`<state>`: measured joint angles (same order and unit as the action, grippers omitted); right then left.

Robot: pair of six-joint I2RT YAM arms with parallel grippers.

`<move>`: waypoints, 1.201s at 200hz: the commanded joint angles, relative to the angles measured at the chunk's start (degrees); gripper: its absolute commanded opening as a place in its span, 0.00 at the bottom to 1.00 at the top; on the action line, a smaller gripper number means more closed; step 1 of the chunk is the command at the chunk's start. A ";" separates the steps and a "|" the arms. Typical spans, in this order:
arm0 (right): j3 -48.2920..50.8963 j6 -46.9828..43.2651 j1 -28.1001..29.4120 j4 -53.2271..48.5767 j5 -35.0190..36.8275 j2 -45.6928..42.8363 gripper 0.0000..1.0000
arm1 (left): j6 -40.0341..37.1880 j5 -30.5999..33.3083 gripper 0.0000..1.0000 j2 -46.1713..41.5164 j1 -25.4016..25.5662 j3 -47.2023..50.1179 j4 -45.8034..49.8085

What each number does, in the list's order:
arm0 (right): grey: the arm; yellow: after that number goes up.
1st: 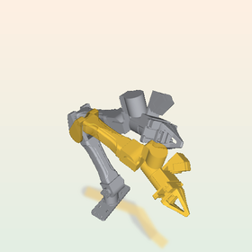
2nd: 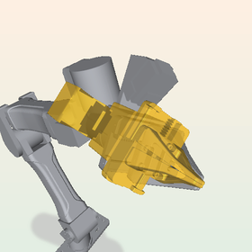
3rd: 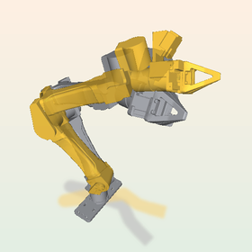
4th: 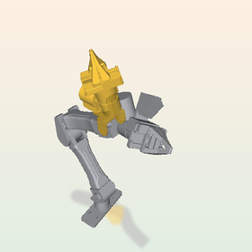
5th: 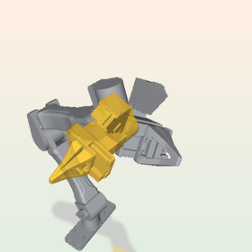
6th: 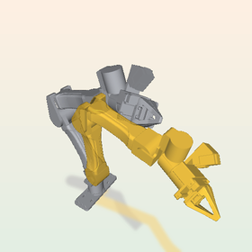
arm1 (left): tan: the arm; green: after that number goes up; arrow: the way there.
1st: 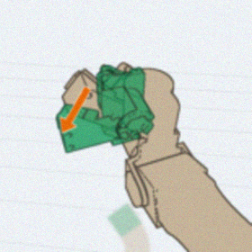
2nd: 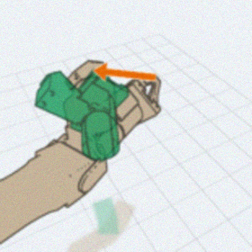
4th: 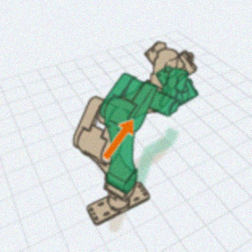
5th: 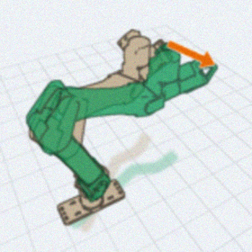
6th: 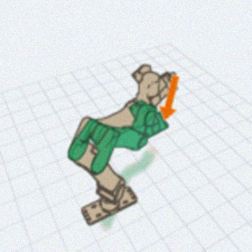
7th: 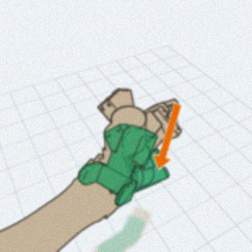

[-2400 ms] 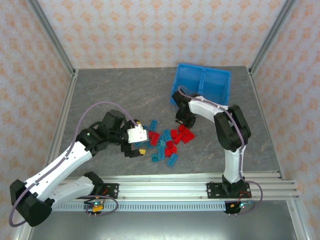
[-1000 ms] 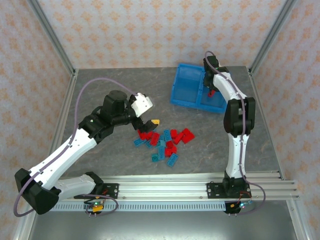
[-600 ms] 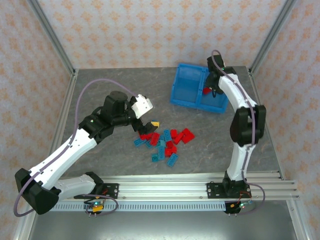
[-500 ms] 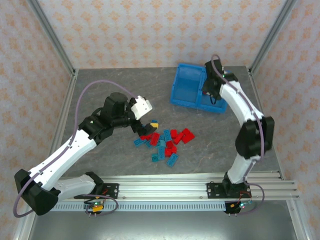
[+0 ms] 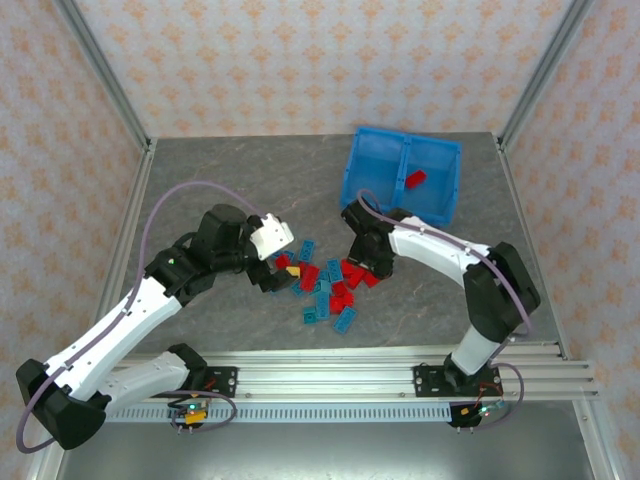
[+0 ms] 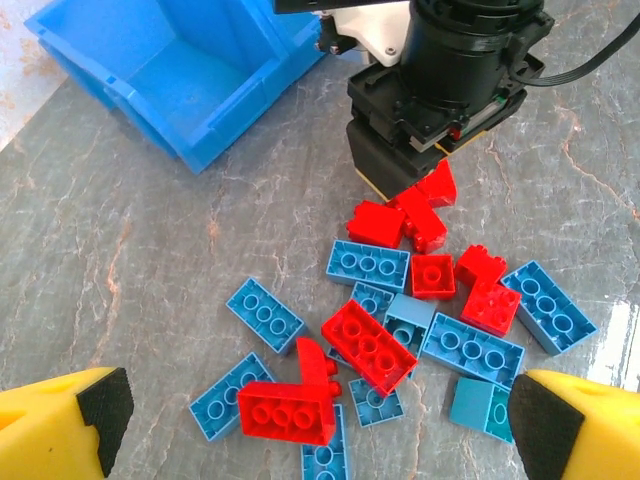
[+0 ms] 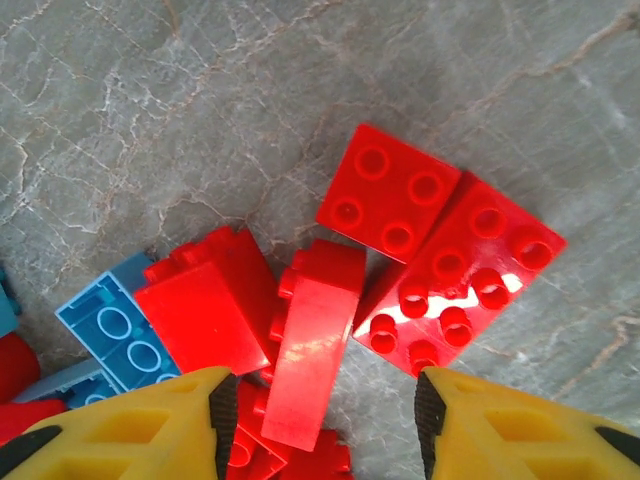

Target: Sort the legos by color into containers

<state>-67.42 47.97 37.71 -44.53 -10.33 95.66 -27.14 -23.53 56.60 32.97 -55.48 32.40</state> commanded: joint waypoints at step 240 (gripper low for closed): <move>-15.18 -24.66 1.35 -5.43 0.78 19.69 0.34 | -2.45 1.13 1.00 0.35 -0.09 1.71 0.40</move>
<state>-82.52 23.29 38.76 -47.44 -14.83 113.86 -28.62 -22.20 56.90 32.97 -54.15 32.80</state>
